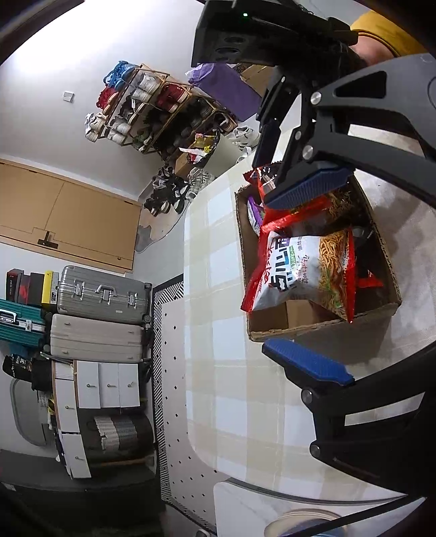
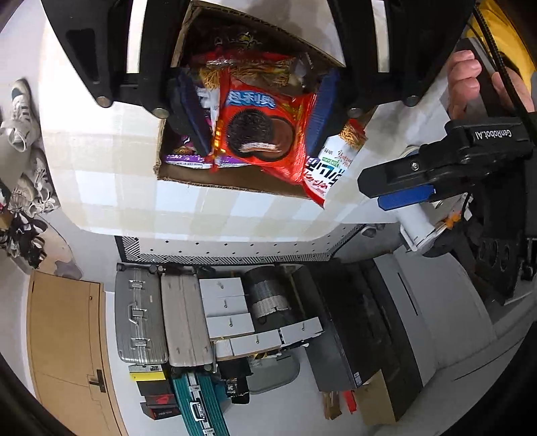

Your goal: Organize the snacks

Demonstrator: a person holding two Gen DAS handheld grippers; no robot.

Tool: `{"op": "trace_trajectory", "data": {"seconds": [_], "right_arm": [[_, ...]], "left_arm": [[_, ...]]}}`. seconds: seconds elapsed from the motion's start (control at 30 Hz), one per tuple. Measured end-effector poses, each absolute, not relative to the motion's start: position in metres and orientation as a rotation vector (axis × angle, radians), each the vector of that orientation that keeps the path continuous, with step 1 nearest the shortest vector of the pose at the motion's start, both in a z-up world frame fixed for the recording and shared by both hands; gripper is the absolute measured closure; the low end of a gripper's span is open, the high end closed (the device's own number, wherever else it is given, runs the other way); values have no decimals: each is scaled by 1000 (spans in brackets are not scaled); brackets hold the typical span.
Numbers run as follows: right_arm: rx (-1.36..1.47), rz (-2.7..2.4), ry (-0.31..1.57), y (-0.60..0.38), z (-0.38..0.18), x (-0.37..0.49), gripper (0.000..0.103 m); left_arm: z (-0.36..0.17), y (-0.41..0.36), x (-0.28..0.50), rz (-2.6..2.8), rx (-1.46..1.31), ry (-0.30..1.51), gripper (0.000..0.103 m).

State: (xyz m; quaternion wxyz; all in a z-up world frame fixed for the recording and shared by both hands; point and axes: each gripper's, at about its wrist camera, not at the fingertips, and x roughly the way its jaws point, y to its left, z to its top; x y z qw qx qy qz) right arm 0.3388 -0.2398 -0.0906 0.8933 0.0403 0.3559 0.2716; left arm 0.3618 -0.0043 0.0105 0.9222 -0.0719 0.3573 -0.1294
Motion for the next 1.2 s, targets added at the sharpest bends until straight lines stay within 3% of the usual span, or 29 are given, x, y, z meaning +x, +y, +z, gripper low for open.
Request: {"op": "trace_trajectory", "data": {"seconds": [0.37, 1.0, 1.13, 1.2], "right_arm": [[113, 535, 665, -254, -76, 333, 32], [138, 565, 580, -257, -41, 302, 32], [130, 567, 525, -258, -22, 276, 20], [120, 576, 487, -259, -10, 257, 19]], "left_arm": [[10, -5, 358, -270, -148, 728, 26], [27, -4, 334, -274, -156, 703, 26], [38, -5, 314, -264, -149, 671, 24], [46, -4, 301, -249, -139, 645, 24]]}}
